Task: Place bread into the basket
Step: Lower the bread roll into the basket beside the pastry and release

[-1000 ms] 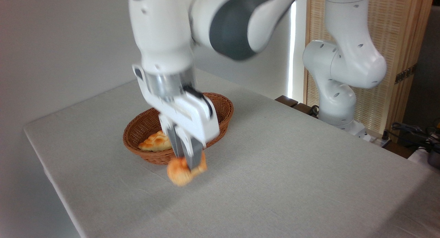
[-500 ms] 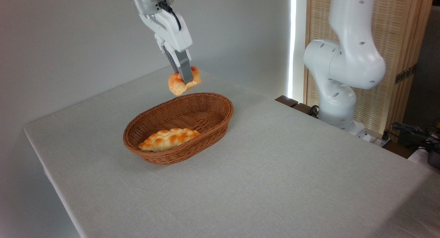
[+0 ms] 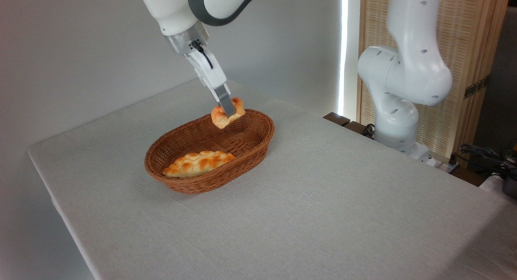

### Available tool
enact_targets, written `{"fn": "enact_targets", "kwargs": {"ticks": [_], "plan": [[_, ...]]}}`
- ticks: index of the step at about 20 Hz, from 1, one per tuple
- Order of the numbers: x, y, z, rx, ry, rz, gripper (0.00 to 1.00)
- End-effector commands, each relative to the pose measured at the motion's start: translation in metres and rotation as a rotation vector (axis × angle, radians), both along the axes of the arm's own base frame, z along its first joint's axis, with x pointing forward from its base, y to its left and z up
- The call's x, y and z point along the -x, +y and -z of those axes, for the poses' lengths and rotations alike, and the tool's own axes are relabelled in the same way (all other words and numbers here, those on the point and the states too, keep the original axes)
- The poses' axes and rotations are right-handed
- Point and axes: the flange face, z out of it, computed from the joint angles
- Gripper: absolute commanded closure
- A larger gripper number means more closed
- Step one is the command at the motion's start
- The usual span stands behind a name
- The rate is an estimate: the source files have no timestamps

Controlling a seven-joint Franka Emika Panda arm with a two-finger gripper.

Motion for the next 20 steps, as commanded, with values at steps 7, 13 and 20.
{"fn": "enact_targets", "kwargs": {"ticks": [7, 13, 20], "plan": [[-0.008, 0.006, 0.013, 0.003, -0.046, -0.017, 0.00], [-0.026, 0.027, -0.018, -0.053, -0.134, -0.023, 0.00], [-0.089, 0.140, -0.096, -0.042, -0.295, -0.207, 0.00]]}}
